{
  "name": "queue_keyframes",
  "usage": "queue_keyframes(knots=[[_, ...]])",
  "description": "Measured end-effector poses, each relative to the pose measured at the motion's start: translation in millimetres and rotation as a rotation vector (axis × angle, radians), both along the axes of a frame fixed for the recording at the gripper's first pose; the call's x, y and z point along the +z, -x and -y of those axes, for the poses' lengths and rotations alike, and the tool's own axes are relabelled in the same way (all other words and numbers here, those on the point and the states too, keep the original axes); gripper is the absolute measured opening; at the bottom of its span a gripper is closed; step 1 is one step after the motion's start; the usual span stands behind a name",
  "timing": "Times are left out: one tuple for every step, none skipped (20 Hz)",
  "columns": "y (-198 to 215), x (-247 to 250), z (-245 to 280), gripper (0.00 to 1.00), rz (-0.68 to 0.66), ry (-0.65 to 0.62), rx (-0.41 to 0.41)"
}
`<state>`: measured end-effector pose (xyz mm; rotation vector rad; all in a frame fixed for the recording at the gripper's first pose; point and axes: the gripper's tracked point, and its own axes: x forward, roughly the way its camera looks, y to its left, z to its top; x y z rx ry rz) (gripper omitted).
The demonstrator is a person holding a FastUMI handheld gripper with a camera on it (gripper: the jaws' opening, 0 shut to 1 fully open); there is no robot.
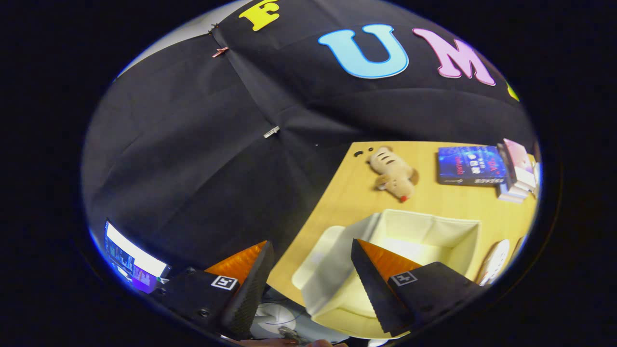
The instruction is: Open the storage box then place both shoes into the box .Put the left shoe in first, then the right shoe, with the right side of both shoes facing outward in a uniform manner.
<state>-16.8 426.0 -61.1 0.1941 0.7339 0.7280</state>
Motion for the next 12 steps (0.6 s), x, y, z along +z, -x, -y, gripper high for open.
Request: queue_keyframes(knots=[[-2,1,22,0.98,0.023,0.025,-0.02],[-5,0,45,0.98,0.039,0.051,-0.041],[-7,-6,68,0.98,0.046,0.078,-0.064],[-9,-13,90,0.98,0.051,0.104,-0.083],[-12,-20,113,0.98,0.063,0.135,-0.09],[-14,-30,138,0.98,0.071,0.182,-0.098],[-16,-44,166,0.98,0.077,0.237,-0.115],[-21,-56,193,0.98,0.091,0.291,-0.14],[-24,-66,218,0.99,0.097,0.336,-0.164],[-24,-76,241,0.99,0.086,0.368,-0.183],[-23,-89,259,0.99,0.062,0.387,-0.2],[-22,-101,272,0.99,0.034,0.393,-0.216]])
